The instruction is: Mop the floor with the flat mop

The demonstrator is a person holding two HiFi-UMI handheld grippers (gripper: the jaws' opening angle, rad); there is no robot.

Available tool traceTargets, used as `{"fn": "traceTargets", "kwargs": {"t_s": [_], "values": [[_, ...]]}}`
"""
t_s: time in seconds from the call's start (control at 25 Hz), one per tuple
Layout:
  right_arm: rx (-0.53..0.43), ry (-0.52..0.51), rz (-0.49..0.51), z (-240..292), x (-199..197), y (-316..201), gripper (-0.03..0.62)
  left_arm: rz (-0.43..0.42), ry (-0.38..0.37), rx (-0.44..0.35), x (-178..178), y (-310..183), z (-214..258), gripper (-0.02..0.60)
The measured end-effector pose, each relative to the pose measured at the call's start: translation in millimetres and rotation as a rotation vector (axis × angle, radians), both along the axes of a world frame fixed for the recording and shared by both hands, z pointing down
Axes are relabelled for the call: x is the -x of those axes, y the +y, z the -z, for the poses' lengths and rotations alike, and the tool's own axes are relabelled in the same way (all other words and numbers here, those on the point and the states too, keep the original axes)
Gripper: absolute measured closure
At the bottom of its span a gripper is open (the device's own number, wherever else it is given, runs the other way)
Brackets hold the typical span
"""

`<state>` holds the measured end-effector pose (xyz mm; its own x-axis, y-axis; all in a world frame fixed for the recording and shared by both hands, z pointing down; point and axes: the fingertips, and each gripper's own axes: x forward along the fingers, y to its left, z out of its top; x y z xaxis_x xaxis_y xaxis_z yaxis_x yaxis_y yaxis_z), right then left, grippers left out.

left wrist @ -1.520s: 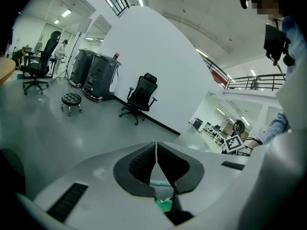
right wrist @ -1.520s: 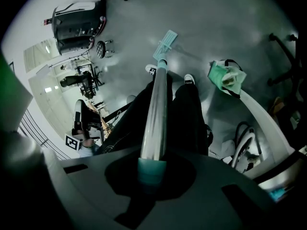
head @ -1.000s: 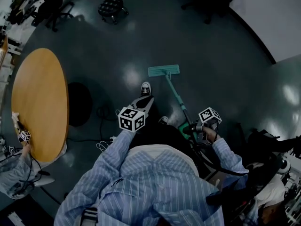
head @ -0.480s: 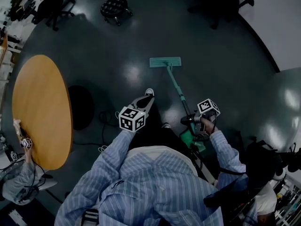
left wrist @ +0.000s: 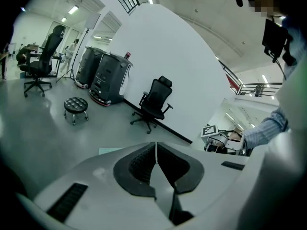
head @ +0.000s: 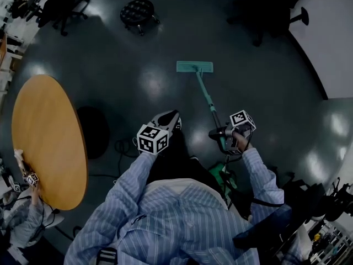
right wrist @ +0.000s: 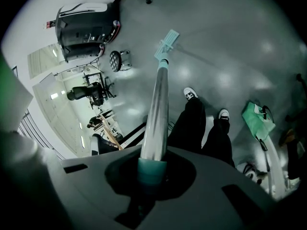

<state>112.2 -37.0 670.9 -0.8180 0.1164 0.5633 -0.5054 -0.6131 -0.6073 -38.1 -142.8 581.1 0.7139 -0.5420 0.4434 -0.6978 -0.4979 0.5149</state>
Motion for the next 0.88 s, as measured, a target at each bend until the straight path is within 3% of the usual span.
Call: {"fn": "traceTargets", "kwargs": {"t_s": [0.52,0.88], "values": [[-0.026,0.035,-0.041,-24,28,-188,0.577,0.005,0.029,0.022,8,-119,-16,0.568],[-0.063,0.08,-0.046,-37,52,-317,0.577,0.03,0.028,0.062,39,-146,-36,0.568]]}}
